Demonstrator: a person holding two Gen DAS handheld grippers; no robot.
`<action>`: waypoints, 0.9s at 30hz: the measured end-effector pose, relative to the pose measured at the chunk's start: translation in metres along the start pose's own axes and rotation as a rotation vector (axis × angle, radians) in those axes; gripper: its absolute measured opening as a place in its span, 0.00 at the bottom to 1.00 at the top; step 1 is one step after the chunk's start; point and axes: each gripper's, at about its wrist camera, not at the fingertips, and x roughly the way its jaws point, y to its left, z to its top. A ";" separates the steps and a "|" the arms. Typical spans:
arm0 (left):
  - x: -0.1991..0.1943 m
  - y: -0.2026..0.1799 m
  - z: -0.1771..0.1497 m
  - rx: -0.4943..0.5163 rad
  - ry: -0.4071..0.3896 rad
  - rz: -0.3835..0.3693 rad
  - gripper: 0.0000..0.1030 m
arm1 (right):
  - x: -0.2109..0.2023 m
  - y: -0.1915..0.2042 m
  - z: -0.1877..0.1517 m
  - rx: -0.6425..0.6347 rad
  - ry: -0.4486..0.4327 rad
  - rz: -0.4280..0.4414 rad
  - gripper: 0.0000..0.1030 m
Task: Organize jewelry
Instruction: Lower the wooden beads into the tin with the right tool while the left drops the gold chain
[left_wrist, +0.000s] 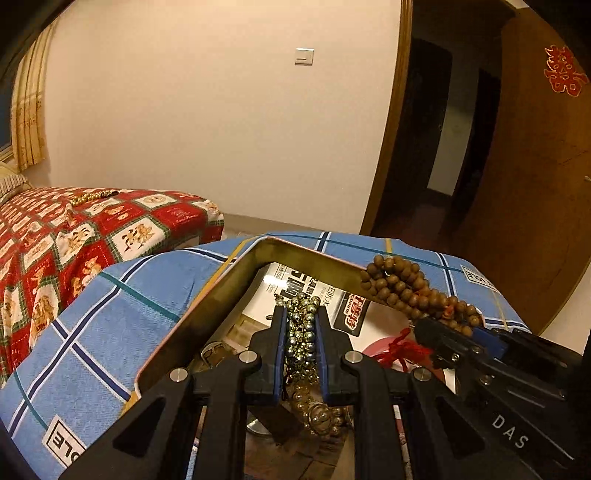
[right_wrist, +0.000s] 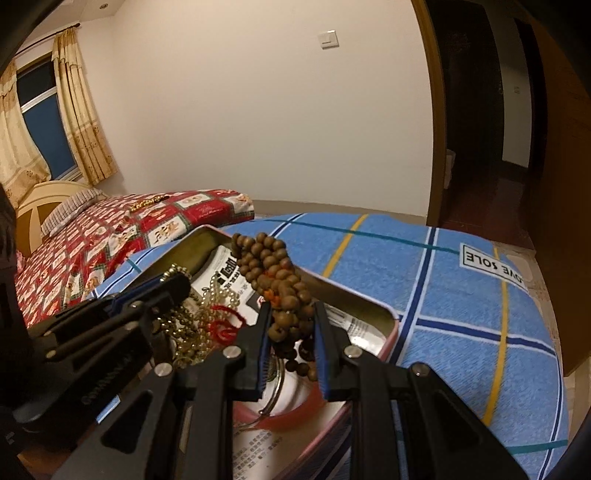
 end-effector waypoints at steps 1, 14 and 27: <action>0.000 0.000 0.000 -0.003 0.000 0.002 0.14 | 0.000 0.000 0.000 -0.001 0.002 0.001 0.23; 0.002 -0.003 -0.001 0.014 0.022 0.070 0.28 | -0.014 -0.002 0.001 0.039 -0.078 0.004 0.72; -0.035 -0.015 -0.017 0.027 -0.062 0.150 0.74 | -0.027 -0.024 0.005 0.143 -0.184 -0.070 0.84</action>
